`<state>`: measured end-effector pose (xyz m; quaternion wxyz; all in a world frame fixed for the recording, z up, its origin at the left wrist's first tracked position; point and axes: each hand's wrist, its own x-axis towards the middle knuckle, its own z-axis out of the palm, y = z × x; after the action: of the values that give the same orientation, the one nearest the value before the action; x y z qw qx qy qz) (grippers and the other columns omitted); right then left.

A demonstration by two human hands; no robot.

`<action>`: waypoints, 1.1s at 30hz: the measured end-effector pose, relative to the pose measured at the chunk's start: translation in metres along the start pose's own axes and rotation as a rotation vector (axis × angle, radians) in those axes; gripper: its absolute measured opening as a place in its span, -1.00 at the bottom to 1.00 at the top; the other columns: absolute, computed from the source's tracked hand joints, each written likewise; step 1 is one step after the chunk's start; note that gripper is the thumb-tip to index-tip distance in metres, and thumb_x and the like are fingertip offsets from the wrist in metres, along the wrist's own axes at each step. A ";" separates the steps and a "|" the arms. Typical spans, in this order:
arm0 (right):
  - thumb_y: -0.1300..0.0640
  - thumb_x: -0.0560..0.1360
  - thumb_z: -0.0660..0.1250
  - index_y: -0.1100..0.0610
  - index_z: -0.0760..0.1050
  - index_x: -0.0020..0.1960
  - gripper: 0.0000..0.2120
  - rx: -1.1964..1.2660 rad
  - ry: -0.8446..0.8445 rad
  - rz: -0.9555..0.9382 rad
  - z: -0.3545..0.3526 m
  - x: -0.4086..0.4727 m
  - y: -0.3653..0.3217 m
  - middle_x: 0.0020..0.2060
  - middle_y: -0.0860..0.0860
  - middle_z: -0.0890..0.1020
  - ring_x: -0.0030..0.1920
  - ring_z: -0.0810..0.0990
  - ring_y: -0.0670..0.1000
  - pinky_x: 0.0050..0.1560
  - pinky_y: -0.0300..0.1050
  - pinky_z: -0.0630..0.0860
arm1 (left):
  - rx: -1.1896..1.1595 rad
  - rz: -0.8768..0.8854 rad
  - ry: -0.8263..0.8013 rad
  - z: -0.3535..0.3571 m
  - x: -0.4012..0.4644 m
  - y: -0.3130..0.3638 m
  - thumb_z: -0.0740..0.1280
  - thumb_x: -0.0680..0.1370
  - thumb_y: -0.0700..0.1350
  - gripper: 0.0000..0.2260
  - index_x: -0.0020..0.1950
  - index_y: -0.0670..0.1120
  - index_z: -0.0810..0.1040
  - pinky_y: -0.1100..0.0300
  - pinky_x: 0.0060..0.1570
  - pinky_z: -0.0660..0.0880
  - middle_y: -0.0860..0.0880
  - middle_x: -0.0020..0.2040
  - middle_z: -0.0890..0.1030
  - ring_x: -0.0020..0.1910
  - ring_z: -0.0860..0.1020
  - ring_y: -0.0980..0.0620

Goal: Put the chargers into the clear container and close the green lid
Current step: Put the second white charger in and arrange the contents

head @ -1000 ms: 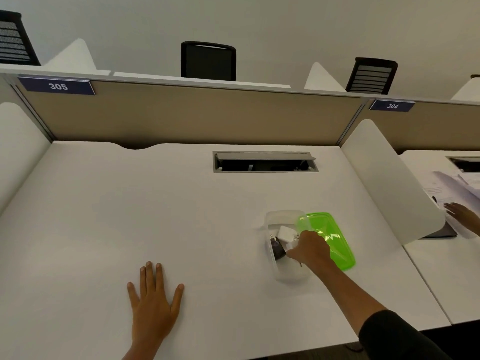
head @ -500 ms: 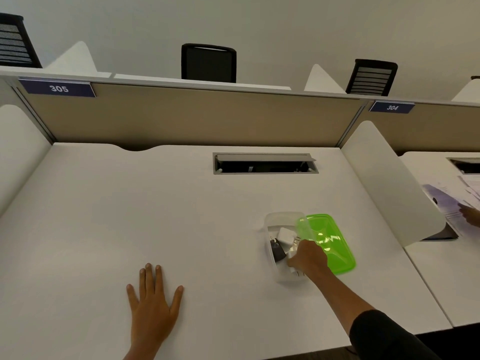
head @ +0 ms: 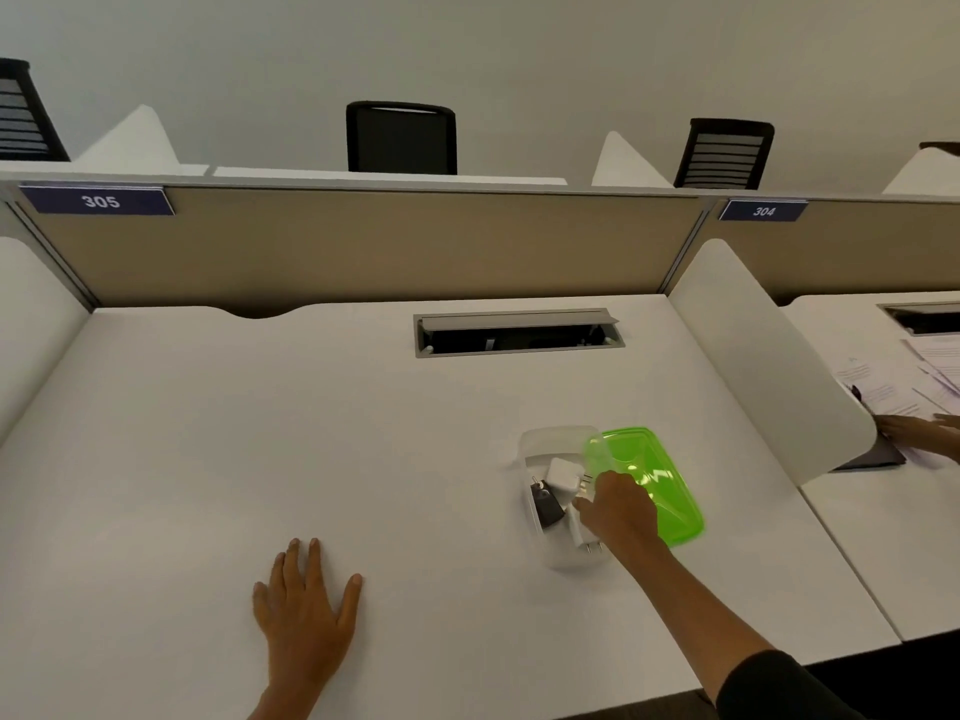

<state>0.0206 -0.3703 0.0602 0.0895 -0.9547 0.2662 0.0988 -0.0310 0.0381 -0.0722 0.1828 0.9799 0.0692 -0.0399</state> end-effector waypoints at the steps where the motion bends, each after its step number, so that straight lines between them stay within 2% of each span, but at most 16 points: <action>1: -0.09 0.55 0.43 0.13 0.61 0.17 -0.67 0.020 0.023 -0.012 0.000 -0.001 0.002 0.11 0.10 0.69 0.17 0.69 0.17 0.07 -0.03 0.61 | -0.032 0.014 0.006 -0.002 0.003 0.007 -0.12 0.55 0.52 -0.08 0.61 -0.11 0.39 -0.38 0.48 0.29 -0.19 0.61 0.40 0.58 0.39 -0.27; 2: -0.07 0.56 0.43 0.12 0.62 0.15 -0.70 0.045 0.046 -0.024 0.001 -0.001 0.006 0.11 0.09 0.68 0.16 0.69 0.18 0.07 -0.03 0.60 | -0.055 0.039 0.001 -0.004 0.007 0.016 -0.07 0.55 0.51 -0.13 0.59 -0.08 0.42 -0.35 0.44 0.33 -0.16 0.58 0.45 0.54 0.43 -0.25; 6: 0.11 0.55 0.45 0.18 0.63 0.11 -0.81 0.091 0.153 -0.112 0.006 -0.004 0.023 0.08 0.12 0.63 0.16 0.59 0.18 0.02 0.02 0.57 | -0.182 0.169 -0.088 -0.009 0.028 0.067 0.24 0.63 0.26 -0.37 0.62 -0.04 0.40 -0.20 0.48 0.37 -0.07 0.54 0.50 0.53 0.45 -0.15; 9: 0.20 0.48 0.51 0.20 0.59 0.14 -0.74 0.149 0.189 -0.111 0.009 -0.008 0.035 0.08 0.14 0.57 0.17 0.52 0.21 0.00 0.06 0.59 | -0.419 0.205 -0.170 -0.015 0.042 0.116 0.42 0.64 0.09 -0.47 0.57 -0.04 0.46 0.03 0.30 0.57 -0.04 0.40 0.60 0.29 0.62 -0.03; 12: 0.21 0.47 0.51 0.20 0.54 0.26 -0.61 0.238 0.155 -0.053 0.014 -0.014 0.043 0.17 0.15 0.53 0.23 0.51 0.24 0.10 0.09 0.60 | -0.568 0.178 -0.305 -0.022 0.055 0.167 0.44 0.63 0.07 -0.48 0.55 -0.06 0.49 0.09 0.21 0.63 -0.02 0.30 0.64 0.14 0.67 0.00; 15: 0.20 0.49 0.46 0.18 0.47 0.36 -0.53 0.349 0.083 0.018 0.021 -0.018 0.051 0.21 0.17 0.53 0.25 0.54 0.25 0.21 0.10 0.57 | -0.629 0.142 -0.465 -0.026 0.066 0.214 0.41 0.64 0.11 -0.46 0.58 -0.06 0.46 0.10 0.23 0.61 -0.04 0.30 0.64 0.13 0.66 -0.03; 18: 0.20 0.51 0.41 0.20 0.45 0.39 -0.54 0.449 0.023 0.086 0.026 -0.020 0.056 0.23 0.17 0.53 0.26 0.58 0.26 0.23 0.08 0.55 | -0.642 0.118 -0.557 -0.027 0.073 0.251 0.38 0.64 0.17 -0.41 0.62 -0.02 0.40 0.01 0.37 0.58 -0.03 0.31 0.66 0.25 0.66 -0.06; 20: 0.21 0.53 0.37 0.20 0.46 0.39 -0.56 0.483 0.007 0.114 0.029 -0.021 0.060 0.22 0.17 0.54 0.25 0.58 0.24 0.22 0.06 0.55 | -0.638 0.108 -0.575 -0.025 0.076 0.267 0.38 0.65 0.16 -0.40 0.63 -0.03 0.37 -0.05 0.44 0.55 -0.05 0.31 0.66 0.30 0.65 -0.09; 23: 0.25 0.54 0.34 0.20 0.49 0.38 -0.59 0.525 0.011 0.138 0.033 -0.021 0.064 0.20 0.16 0.57 0.25 0.59 0.23 0.21 0.04 0.54 | -0.620 0.079 -0.544 -0.022 0.080 0.279 0.41 0.66 0.03 -0.43 0.64 -0.05 0.36 0.03 0.39 0.55 -0.06 0.22 0.63 0.25 0.63 -0.09; 26: 0.31 0.55 0.28 0.20 0.54 0.37 -0.61 0.563 0.034 0.140 0.036 -0.021 0.068 0.19 0.18 0.60 0.23 0.60 0.23 0.19 0.02 0.54 | -0.650 0.047 -0.543 -0.018 0.081 0.282 0.42 0.65 -0.09 -0.45 0.63 -0.10 0.38 -0.13 0.37 0.62 -0.15 0.20 0.65 0.24 0.67 -0.20; 30: 0.32 0.59 0.26 0.21 0.61 0.32 -0.66 0.612 0.065 0.143 0.038 -0.017 0.070 0.16 0.17 0.63 0.20 0.62 0.22 0.18 0.00 0.55 | -0.688 0.011 -0.541 -0.014 0.081 0.279 0.41 0.66 -0.11 -0.45 0.63 -0.13 0.36 -0.15 0.32 0.64 -0.17 0.23 0.64 0.24 0.68 -0.23; 33: 0.31 0.62 0.26 0.21 0.64 0.26 -0.72 0.630 0.100 0.123 0.038 -0.013 0.066 0.10 0.16 0.65 0.15 0.63 0.21 0.07 -0.08 0.48 | -0.720 -0.006 -0.528 -0.012 0.080 0.272 0.41 0.65 -0.12 -0.47 0.61 -0.09 0.37 -0.16 0.29 0.66 -0.19 0.20 0.64 0.22 0.67 -0.20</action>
<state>-0.0304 -0.4113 0.0186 0.3611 -0.8658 0.3452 -0.0305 0.0892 -0.1991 0.0263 0.5236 0.8099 0.0324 -0.2626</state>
